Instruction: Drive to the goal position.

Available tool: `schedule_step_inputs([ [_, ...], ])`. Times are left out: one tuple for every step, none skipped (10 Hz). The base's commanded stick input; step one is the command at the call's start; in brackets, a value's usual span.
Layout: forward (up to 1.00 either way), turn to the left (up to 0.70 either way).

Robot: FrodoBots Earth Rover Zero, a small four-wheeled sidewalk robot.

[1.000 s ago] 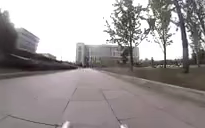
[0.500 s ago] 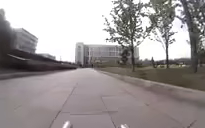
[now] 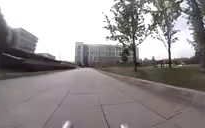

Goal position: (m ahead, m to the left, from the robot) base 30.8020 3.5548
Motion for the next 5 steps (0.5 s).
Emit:
schedule_step_inputs([
  [0.73, 0.00],
  [0.91, 0.00],
  [0.95, 0.00],
  [0.79, 0.00],
  [0.40, 0.00],
])
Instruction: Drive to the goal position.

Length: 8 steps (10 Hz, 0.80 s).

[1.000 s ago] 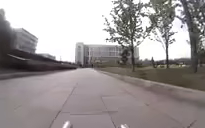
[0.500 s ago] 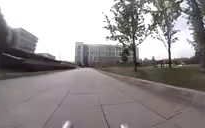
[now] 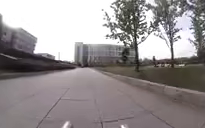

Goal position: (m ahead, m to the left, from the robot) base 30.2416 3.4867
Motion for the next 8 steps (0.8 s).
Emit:
schedule_step_inputs([
  [0.19, 0.00],
  [0.25, 0.00],
  [0.61, 0.00],
  [0.78, 0.00],
  [0.90, 0.00],
  [0.87, 0.00],
  [0.87, 0.00],
  [0.94, 0.00],
])
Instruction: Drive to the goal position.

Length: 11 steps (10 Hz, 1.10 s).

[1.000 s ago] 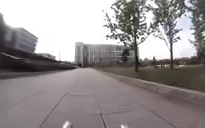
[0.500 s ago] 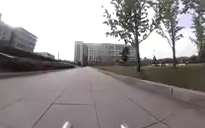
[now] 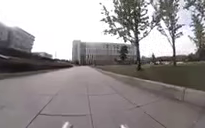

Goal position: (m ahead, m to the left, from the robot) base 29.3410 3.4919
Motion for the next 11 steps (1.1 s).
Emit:
schedule_step_inputs([
  [0.98, 0.00],
  [0.98, 0.00],
  [0.98, 0.00],
  [0.98, 0.00],
  [0.99, 0.00],
  [0.99, 0.00],
  [0.99, 0.00],
  [0.99, 0.00],
  [0.99, 0.00],
  [0.99, 0.00],
  [0.99, 0.00],
])
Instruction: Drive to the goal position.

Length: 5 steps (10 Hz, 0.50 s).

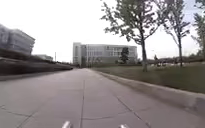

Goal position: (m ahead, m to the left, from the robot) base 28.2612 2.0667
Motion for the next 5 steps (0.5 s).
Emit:
schedule_step_inputs([
  [0.99, 0.04],
  [0.99, 0.12],
  [0.99, 0.26],
  [0.99, 0.29],
  [0.99, 0.10],
])
